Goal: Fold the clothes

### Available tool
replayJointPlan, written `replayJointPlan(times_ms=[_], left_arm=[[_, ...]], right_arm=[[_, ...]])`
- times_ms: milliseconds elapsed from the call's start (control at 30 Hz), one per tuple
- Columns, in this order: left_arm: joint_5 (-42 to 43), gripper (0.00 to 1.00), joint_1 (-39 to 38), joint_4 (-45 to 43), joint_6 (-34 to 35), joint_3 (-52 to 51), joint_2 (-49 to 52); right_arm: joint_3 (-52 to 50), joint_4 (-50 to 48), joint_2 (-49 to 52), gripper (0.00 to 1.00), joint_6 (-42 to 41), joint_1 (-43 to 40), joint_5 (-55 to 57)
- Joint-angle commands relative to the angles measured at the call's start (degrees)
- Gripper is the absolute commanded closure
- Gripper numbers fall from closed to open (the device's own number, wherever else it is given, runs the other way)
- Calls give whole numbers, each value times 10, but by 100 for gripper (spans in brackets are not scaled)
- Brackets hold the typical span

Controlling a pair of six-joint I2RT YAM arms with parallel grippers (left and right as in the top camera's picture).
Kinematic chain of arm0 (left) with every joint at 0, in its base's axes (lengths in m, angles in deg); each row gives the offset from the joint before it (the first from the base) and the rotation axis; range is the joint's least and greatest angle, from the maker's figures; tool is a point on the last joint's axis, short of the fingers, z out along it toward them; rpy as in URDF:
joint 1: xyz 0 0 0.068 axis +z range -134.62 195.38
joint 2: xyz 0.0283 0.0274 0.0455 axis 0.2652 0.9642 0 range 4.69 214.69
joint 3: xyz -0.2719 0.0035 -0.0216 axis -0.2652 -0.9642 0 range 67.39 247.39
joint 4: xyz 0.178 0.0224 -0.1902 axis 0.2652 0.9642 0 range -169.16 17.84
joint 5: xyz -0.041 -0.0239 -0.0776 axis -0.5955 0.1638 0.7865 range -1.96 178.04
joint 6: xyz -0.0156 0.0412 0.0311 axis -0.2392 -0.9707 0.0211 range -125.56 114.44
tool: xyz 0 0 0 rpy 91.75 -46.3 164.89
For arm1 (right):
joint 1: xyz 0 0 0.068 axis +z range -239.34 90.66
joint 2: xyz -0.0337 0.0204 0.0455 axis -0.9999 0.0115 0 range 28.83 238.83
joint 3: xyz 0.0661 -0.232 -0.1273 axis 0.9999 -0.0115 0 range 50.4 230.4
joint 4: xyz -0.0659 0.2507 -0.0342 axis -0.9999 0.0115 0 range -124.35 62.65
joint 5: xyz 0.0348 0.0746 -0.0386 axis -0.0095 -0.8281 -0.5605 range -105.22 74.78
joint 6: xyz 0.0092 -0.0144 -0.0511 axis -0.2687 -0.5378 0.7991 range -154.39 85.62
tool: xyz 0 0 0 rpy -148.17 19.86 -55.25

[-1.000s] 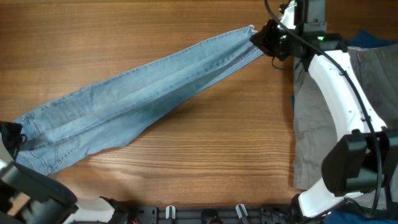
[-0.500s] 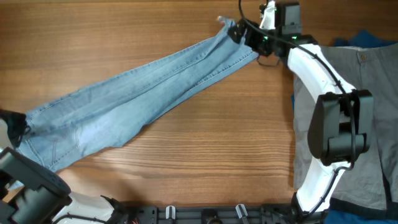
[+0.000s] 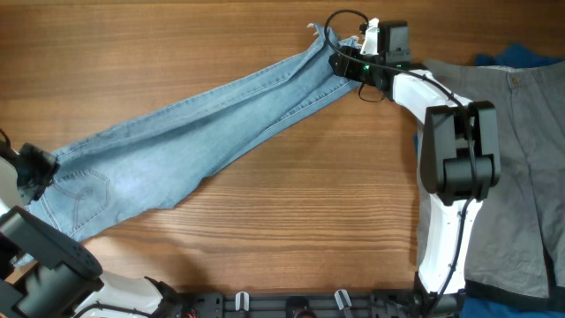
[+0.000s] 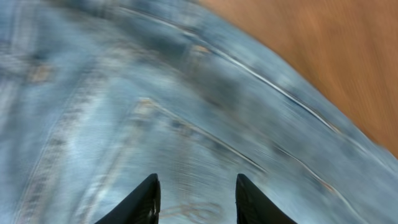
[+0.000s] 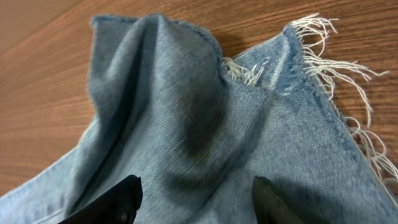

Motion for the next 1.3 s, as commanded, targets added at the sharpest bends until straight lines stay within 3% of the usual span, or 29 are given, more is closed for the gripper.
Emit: replayJointPlan(times_ms=[0,67,133,167,233,267,400,567,600,633,667,767,867,900,1000,1067,1167,1267], left_arm=[[159,57,-3,9,-108,10,4],[189,57,-4,37,-160,10,4],[192,58,-3,52,-161,10,4],[199,58,-3,54,-162,10,4],[206,59,-3,61,-162,10,4],[207,59,-4,62,-161,10,4],[206,59,-3,65,-162,10,4],[206,58,-3,60,-162,10,4],[206,58,-3,60,-161,10,4],[206,58,-3,60,-161,10,4],[206,57,-3,60,-161,10,4],[207,57,-3,58,-161,10,4],[207,56,-6,58,-161,10,4],[207,56,-10,58,-161,10,4],[206,55,-24,58,-161,10,4],[204,53,-36,58,-162,10,4],[204,53,-37,59,-162,10,4],[204,53,-37,59,-162,10,4]], right_arm=[[2,-19,34,33,-24,1,-37],[2,-38,45,37,-19,2,-70],[2,-46,49,57,-19,2,-74],[2,-50,49,61,-19,1,-74],[4,-76,48,90,-22,-6,-84],[5,-95,45,96,-41,-13,-106],[5,-117,-30,96,-96,-52,-246],[4,21,-77,92,-92,-67,-169],[2,61,-76,82,-90,-67,-129],[2,113,-76,81,-87,-67,-73],[2,155,-76,57,-71,-67,-11],[2,193,-76,56,0,-67,86],[2,191,-76,26,60,-67,104],[2,185,-75,28,70,-67,103],[2,155,-59,49,83,-66,78],[2,116,-32,52,121,-59,-13],[2,94,2,51,51,-57,-17],[2,66,25,51,54,-55,-108]])
